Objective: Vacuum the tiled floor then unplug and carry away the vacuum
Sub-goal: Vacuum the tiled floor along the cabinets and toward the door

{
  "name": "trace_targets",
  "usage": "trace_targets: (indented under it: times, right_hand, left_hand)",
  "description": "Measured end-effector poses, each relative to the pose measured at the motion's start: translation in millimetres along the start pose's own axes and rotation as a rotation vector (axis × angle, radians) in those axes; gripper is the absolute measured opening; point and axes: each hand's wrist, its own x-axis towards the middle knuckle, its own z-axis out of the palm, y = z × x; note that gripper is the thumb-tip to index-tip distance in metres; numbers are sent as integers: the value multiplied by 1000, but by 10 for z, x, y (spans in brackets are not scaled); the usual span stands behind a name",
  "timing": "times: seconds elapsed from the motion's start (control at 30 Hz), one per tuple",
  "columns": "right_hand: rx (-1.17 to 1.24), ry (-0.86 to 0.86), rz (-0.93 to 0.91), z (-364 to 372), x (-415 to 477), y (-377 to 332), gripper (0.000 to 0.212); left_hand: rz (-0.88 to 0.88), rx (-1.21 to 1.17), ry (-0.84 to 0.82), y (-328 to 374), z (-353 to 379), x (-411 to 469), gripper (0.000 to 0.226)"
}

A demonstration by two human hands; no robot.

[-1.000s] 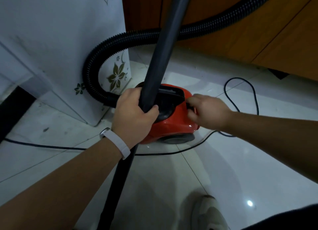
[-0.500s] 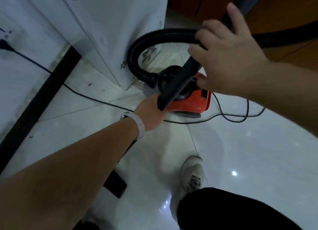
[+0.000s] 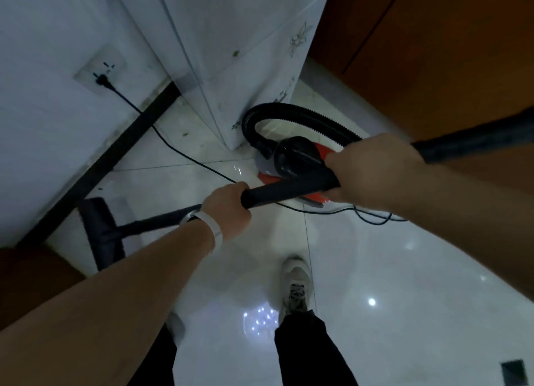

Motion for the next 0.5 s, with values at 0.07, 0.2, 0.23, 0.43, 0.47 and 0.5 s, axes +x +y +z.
trace_targets:
  times: [0.07,0.2,0.23,0.43,0.47,0.5]
  right_hand:
    - [44,-59,18,-12,-33,-94,39]
    - [162,-98,4,-57,-127,-254,40]
    - [184,-103,-8,-59,-152,-292,38]
    - [102,-157,-2,-67,-95,-567,43]
    - [74,-183,-3,-78,-58,-620,44]
    - [54,-211,-2,-90,-18,-679,45]
  left_hand:
    - [-6,-44,74,55,-8,-115,21]
    - [-70,-232,190,124,149,-396,36]
    - [-108,-293,218,144,205,-469,41]
    - [-436,-819,335,348,445,-817,41]
    - [-482,-922,298,377,469,-861,41]
    - [-506,-1006,257,401,485,-905,41]
